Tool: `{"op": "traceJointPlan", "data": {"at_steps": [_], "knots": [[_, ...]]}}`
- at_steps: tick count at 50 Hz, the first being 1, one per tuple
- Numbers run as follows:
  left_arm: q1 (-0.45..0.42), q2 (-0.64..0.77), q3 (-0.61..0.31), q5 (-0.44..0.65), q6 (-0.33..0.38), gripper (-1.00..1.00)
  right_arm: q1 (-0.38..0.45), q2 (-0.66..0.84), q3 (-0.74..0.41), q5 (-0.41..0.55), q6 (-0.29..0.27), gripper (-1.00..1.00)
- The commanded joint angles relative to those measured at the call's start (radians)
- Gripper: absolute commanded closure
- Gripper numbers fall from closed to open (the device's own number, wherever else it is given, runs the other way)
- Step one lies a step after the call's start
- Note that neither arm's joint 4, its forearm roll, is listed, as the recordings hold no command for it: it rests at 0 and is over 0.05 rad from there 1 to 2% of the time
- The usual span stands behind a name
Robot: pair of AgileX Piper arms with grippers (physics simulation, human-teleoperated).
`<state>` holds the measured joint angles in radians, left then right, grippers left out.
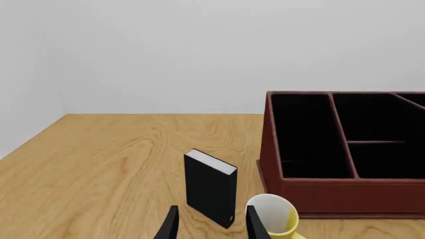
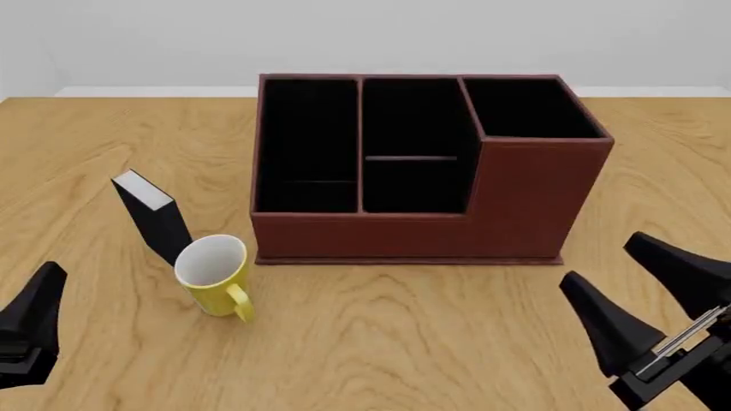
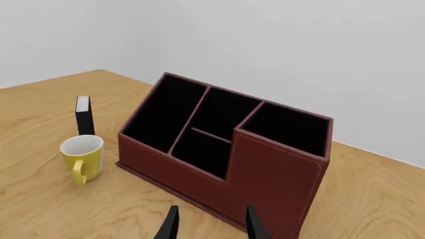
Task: Pick up the yellow and white mug and place it to the right of the caddy.
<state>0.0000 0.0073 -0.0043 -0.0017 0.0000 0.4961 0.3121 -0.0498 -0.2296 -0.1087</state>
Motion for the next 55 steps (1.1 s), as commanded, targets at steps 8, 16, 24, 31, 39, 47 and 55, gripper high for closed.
{"op": "traceJointPlan", "data": {"at_steps": [8, 16, 24, 31, 39, 47, 55], "knots": [[0.0, 0.0, 0.0, 0.0, 0.0, -1.0, 0.035, 0.075, -0.002, -0.073, 0.01, -1.0], [0.0, 0.0, 0.0, 0.0, 0.0, -1.0, 0.056, 0.131, -0.009, -0.128, -0.006, -1.0], [0.0, 0.0, 0.0, 0.0, 0.0, -1.0, 0.067, 0.174, -0.013, -0.165, -0.003, -1.0], [0.0, 0.0, 0.0, 0.0, 0.0, -1.0, 0.073, 0.217, -0.009, -0.209, -0.002, -1.0], [0.0, 0.0, 0.0, 0.0, 0.0, -1.0, 0.083, 0.271, -0.009, -0.26, 0.004, -1.0], [0.0, 0.0, 0.0, 0.0, 0.0, -1.0, 0.094, 0.331, -0.01, -0.314, 0.004, -1.0], [0.0, 0.0, 0.0, 0.0, 0.0, -1.0, 0.099, 0.366, -0.007, -0.349, 0.007, -1.0]]}}
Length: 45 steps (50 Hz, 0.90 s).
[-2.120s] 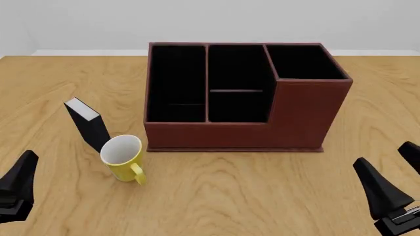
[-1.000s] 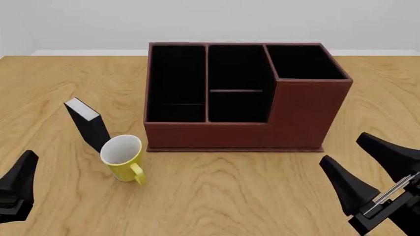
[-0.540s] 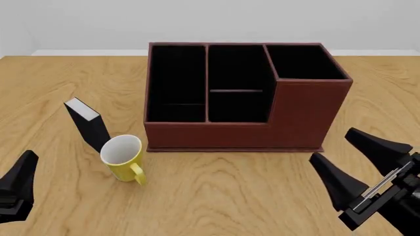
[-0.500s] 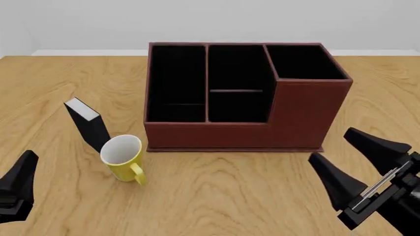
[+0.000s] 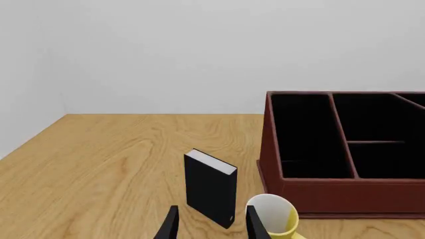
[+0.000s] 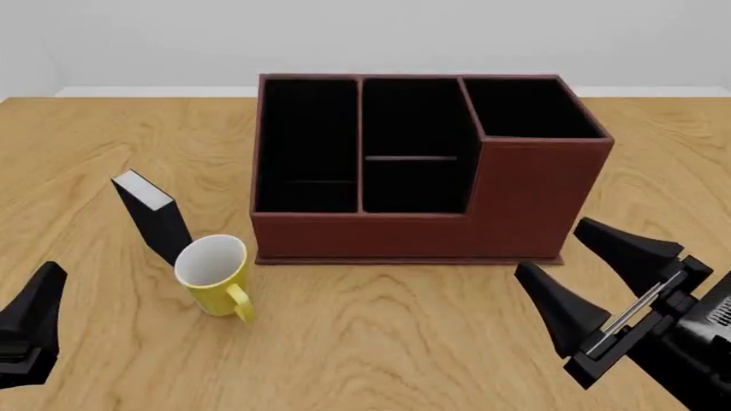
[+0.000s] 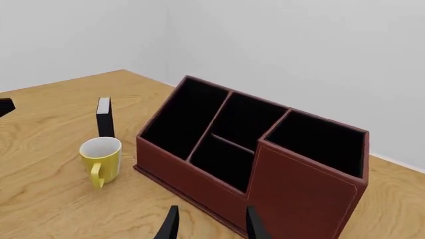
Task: Pick up the yellow and white mug and place it to the right of the caddy.
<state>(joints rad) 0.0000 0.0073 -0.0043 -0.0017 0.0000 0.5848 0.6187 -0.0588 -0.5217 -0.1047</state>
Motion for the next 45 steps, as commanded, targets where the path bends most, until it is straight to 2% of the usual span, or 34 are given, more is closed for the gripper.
{"op": "traceJointPlan", "data": {"at_steps": [1, 45], "knots": [[0.0, 0.0, 0.0, 0.0, 0.0, -1.0, 0.011, 0.063, 0.001, -0.06, 0.004, -1.0], [0.0, 0.0, 0.0, 0.0, 0.0, -1.0, 0.062, 0.31, 0.003, -0.289, 0.006, -1.0]]}}
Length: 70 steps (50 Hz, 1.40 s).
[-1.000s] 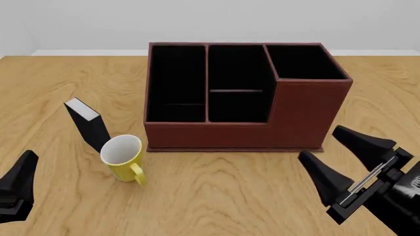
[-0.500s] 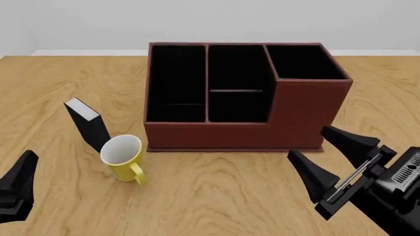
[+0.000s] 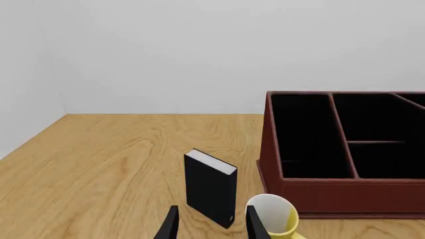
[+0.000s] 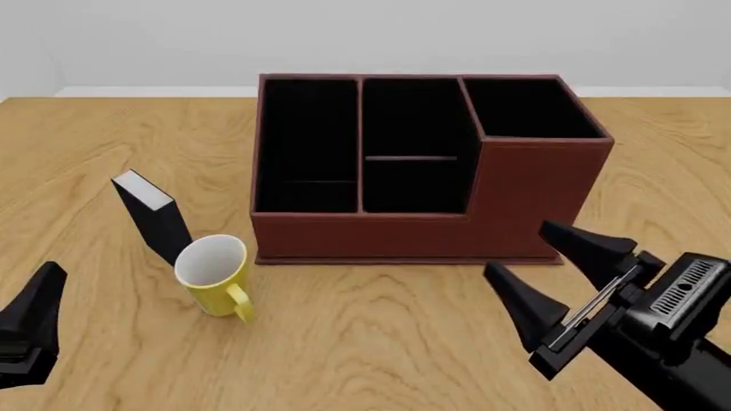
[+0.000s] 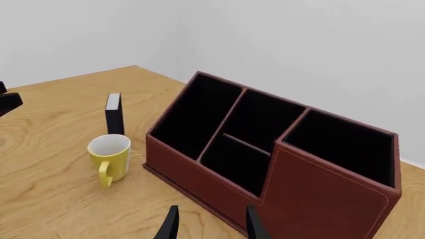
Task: Pick up the yellow and white mug and place it to the right of the caddy.
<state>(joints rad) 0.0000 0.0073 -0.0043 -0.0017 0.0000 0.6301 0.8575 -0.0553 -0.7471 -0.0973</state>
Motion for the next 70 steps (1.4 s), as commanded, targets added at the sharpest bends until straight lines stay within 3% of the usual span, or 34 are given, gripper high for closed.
{"op": "traceJointPlan", "data": {"at_steps": [1, 33, 70], "knots": [[0.0, 0.0, 0.0, 0.0, 0.0, -1.0, 0.019, 0.088, 0.002, -0.079, -0.002, -1.0], [0.0, 0.0, 0.0, 0.0, 0.0, -1.0, 0.084, 0.401, -0.056, -0.29, -0.003, -1.0], [0.0, 0.0, 0.0, 0.0, 0.0, -1.0, 0.133, 0.576, -0.142, -0.353, -0.015, -1.0]]}}
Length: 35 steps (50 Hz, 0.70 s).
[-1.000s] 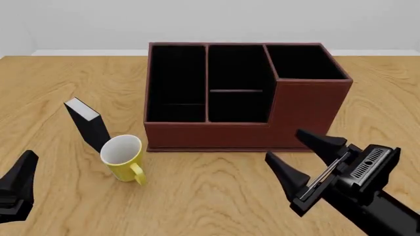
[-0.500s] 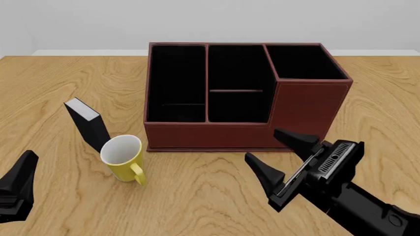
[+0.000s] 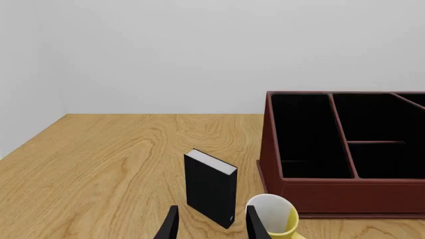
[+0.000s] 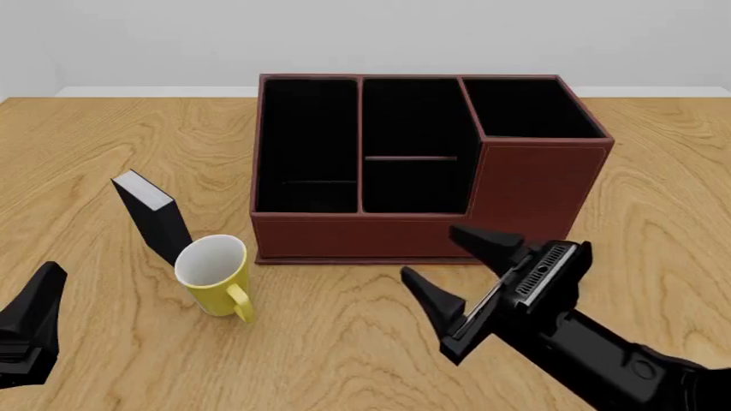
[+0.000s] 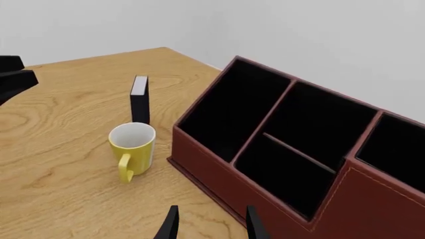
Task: Pick up the yellow and white mug and place it to the right of the caddy.
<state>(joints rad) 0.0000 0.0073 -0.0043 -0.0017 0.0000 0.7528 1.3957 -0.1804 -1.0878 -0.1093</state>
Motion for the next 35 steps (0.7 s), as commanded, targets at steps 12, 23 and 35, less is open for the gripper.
{"op": "traceJointPlan", "data": {"at_steps": [12, 23, 35], "knots": [[0.0, 0.0, 0.0, 0.0, 0.0, -1.0, 0.032, 0.111, -0.04, -0.05, -0.003, -1.0], [0.0, 0.0, 0.0, 0.0, 0.0, -1.0, 0.061, 0.148, -0.083, -0.041, 0.002, -1.0], [0.0, 0.0, 0.0, 0.0, 0.0, -1.0, 0.081, 0.193, -0.124, -0.041, -0.001, -1.0]]}}
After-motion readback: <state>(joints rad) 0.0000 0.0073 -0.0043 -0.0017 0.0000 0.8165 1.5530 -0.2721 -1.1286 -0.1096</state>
